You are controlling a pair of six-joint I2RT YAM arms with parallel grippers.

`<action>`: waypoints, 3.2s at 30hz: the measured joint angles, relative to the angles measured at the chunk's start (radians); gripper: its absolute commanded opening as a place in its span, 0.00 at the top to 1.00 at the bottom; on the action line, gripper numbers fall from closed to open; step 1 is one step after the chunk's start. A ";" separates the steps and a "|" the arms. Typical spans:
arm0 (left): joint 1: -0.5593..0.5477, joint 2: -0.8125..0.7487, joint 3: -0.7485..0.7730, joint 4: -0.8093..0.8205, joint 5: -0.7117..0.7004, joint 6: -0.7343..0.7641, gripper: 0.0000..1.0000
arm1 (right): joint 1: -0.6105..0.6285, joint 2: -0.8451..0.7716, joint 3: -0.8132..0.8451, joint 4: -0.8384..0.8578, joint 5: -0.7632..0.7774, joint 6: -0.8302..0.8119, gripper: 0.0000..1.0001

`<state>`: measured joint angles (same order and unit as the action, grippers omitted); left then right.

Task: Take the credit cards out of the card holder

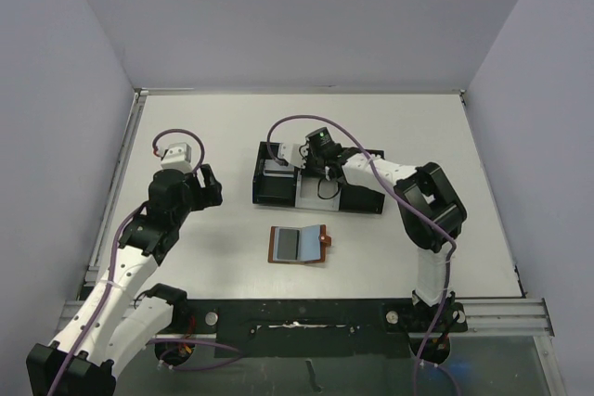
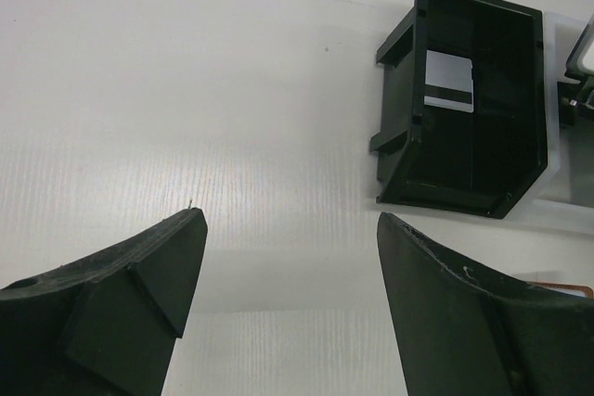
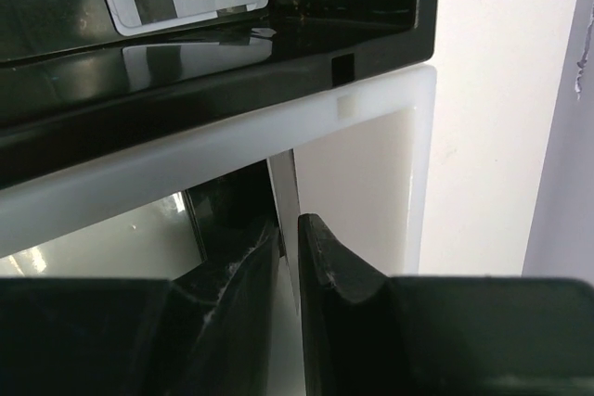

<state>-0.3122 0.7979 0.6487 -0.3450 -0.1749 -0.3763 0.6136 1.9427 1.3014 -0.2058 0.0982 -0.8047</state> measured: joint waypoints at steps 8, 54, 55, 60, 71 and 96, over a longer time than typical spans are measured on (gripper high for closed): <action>0.000 0.006 -0.016 0.005 0.009 0.000 0.26 | 0.000 0.005 0.010 -0.030 0.000 0.008 0.72; 0.001 0.044 -0.016 0.005 0.054 0.016 0.26 | -0.008 0.037 0.041 -0.095 0.021 0.077 0.42; 0.001 0.046 -0.016 0.005 0.056 0.016 0.26 | -0.011 0.037 0.041 -0.096 0.020 0.080 0.41; 0.001 0.051 -0.016 0.005 0.060 0.018 0.26 | -0.012 0.037 0.045 -0.103 0.005 0.081 0.39; 0.001 0.055 -0.016 0.005 0.072 0.018 0.26 | -0.013 0.006 0.047 -0.095 -0.042 0.128 0.35; 0.008 0.049 -0.016 0.005 0.098 0.019 0.26 | 0.006 -0.932 -0.618 0.370 0.037 1.303 0.02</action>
<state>-0.3042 0.8471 0.6331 -0.3397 -0.0769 -0.3576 0.6197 1.0103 0.6830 0.1638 0.1349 0.4984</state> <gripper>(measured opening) 0.739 0.974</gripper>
